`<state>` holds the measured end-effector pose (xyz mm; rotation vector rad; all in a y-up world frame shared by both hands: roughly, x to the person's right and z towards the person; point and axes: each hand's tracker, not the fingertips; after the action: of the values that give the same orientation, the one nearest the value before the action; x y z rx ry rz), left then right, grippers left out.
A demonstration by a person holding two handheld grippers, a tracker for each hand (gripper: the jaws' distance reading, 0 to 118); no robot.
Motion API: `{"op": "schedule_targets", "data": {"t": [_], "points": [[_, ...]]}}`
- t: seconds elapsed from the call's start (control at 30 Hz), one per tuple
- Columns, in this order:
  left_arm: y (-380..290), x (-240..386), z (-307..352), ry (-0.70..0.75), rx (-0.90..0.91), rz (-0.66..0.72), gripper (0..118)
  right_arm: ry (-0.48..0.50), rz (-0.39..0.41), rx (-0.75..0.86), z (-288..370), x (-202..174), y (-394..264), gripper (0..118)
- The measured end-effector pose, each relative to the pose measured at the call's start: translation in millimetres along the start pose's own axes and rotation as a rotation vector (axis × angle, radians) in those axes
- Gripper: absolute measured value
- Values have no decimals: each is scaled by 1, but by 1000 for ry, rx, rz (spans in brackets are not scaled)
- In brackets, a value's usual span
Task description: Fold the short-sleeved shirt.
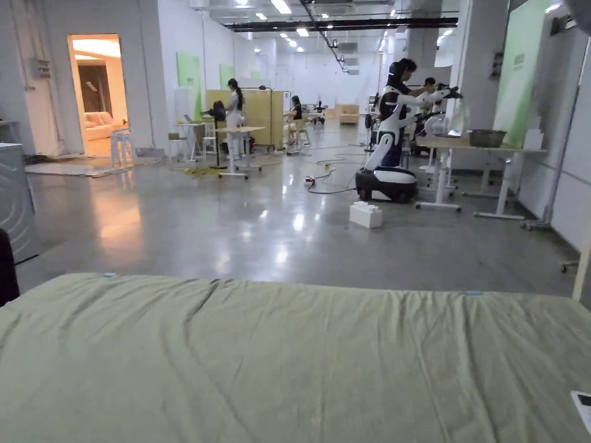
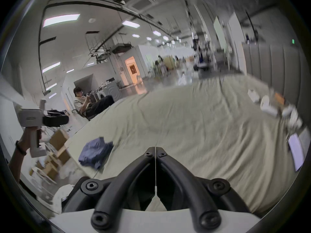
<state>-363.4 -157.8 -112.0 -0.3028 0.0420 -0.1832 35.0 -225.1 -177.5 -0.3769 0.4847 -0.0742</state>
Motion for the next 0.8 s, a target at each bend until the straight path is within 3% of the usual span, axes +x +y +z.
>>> {"op": "schedule_targets", "data": {"t": [0.03, 0.13, 0.2, 0.3, 0.37, 0.4, 0.43, 0.53, 0.6, 0.77, 0.8], "points": [[9, 15, 9, -35, 68, 3, 76, -33, 23, 57, 11, -4, 15, 1], [27, 55, 22, 73, 171, -32, 76, -61, 97, 233, 42, -9, 44, 1], [34, 69, 30, 96, 226, -8, 75, -80, 120, 273, 56, -12, 54, 1], [32, 73, 33, 19, 202, 53, 74, -106, 145, 286, 75, -16, 56, 1], [26, 73, 35, -19, 186, 73, 59, -122, 186, 341, 85, -16, 56, 1], [21, 75, 37, 0, 192, 68, 33, -101, 92, 269, 84, -12, 50, 1], [18, 76, 41, 20, 197, 64, 10, -106, 116, 283, 87, -11, 48, 1], [12, 77, 54, -15, 202, 46, 6, -154, 181, 282, 88, -5, 38, 1], [10, 78, 59, 6, 209, 39, 0, -191, 137, 225, 87, 3, 27, 1], [13, 75, 62, 13, 196, 77, 0, -182, 47, 213, 94, 17, 16, 1], [13, 76, 63, 38, 216, 87, 0, -189, 67, 236, 96, 17, 17, 1]]}}
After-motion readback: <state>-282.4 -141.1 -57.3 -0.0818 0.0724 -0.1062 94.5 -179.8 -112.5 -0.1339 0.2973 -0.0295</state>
